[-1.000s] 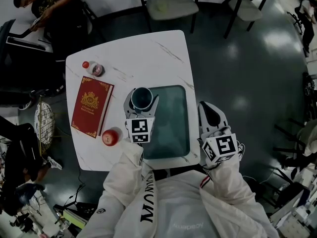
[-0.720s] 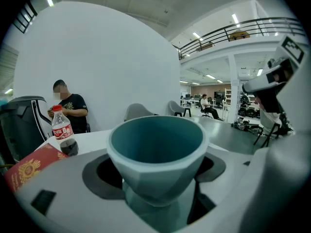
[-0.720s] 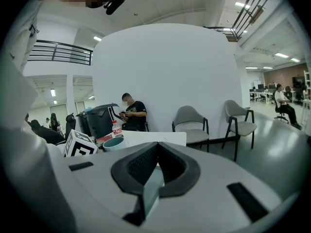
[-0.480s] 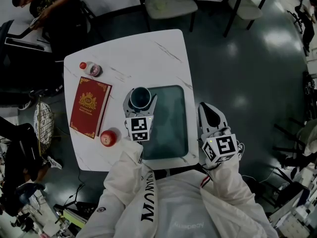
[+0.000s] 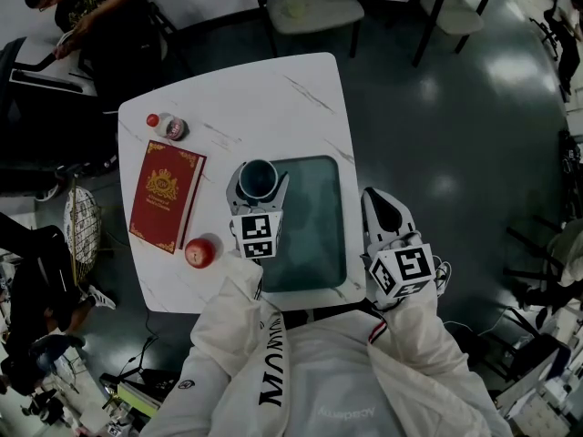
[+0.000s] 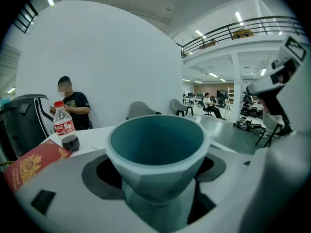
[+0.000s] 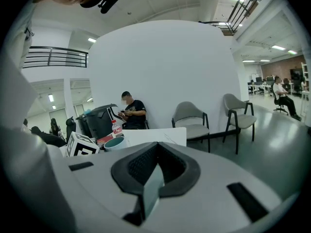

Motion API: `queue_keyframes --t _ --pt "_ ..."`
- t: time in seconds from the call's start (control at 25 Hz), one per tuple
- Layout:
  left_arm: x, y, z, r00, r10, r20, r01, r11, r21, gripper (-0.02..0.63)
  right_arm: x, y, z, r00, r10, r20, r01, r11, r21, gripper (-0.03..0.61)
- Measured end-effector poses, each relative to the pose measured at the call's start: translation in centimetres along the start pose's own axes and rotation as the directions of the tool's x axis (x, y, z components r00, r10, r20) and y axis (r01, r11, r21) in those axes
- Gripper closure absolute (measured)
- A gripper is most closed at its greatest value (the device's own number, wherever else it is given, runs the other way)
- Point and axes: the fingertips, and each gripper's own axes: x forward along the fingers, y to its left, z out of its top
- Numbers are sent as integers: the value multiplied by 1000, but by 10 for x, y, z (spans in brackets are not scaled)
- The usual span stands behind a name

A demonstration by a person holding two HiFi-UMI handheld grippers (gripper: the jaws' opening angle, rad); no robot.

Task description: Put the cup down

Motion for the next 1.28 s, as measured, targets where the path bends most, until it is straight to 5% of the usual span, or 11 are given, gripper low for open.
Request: queue_keyframes --t 1.28 --pt "-24 -4 -21 984 38 -175 -34 999 25 212 -62 23 7 997 -39 74 31 994 105 574"
